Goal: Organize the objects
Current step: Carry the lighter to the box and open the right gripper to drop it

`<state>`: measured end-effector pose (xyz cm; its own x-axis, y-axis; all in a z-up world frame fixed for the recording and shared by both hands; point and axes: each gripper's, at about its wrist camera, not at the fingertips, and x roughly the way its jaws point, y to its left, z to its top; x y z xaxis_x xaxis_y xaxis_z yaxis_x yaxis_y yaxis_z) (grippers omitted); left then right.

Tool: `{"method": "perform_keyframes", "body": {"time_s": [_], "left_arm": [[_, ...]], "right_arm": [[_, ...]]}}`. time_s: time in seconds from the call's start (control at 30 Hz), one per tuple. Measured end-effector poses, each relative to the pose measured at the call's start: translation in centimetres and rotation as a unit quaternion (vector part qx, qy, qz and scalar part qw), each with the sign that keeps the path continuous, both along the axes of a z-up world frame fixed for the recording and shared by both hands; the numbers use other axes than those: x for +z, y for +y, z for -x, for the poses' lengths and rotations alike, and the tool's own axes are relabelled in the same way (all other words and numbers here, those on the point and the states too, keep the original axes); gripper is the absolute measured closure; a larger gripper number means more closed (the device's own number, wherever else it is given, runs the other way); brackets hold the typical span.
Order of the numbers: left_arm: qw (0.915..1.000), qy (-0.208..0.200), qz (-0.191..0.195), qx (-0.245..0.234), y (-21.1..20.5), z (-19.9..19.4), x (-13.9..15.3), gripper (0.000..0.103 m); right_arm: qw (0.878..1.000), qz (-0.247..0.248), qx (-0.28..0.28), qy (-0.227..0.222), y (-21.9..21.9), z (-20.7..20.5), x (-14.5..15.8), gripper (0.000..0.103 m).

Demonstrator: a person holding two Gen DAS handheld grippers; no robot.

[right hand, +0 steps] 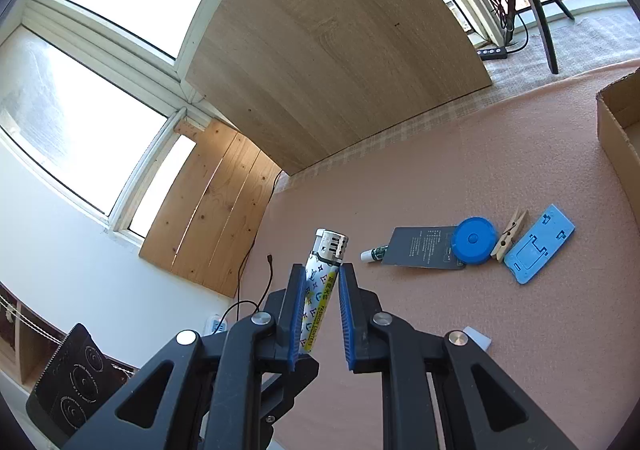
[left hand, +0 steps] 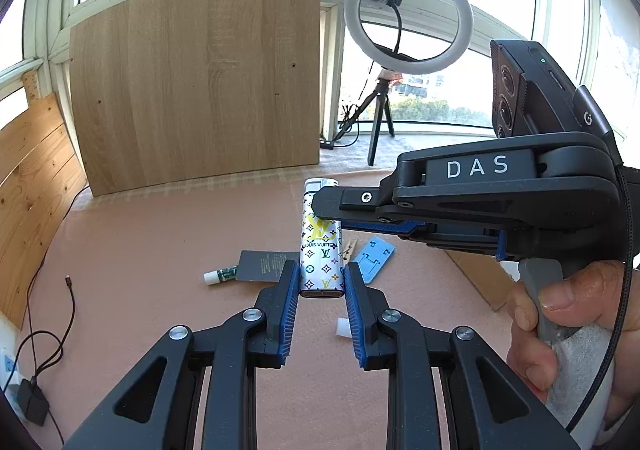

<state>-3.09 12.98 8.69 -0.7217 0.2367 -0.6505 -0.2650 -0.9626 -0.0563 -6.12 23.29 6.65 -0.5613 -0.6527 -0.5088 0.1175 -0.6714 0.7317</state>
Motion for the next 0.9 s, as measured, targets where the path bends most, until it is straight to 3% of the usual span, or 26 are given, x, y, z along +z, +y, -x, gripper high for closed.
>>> {"method": "perform_keyframes", "body": {"time_s": [0.3,0.77,0.83,0.9], "left_arm": [[0.9973,0.003,0.011,-0.072,8.7,1.8,-0.2,0.078],[0.9817,-0.007,0.013,-0.19,25.8,5.2,-3.0,0.078],[0.9803,-0.025,0.021,-0.195,28.2,6.2,-4.4,0.078],[0.9792,-0.072,0.028,-0.188,29.5,7.5,-7.0,0.064]], "right_arm": [[0.997,0.02,-0.072,0.006,8.5,-1.8,-0.3,0.088],[0.98,0.02,-0.199,-0.007,24.7,-6.2,-1.8,0.093],[0.978,0.012,-0.21,-0.011,26.4,-6.2,-2.3,0.093],[0.974,-0.02,-0.222,-0.045,27.9,-5.8,-3.8,0.092]]}}
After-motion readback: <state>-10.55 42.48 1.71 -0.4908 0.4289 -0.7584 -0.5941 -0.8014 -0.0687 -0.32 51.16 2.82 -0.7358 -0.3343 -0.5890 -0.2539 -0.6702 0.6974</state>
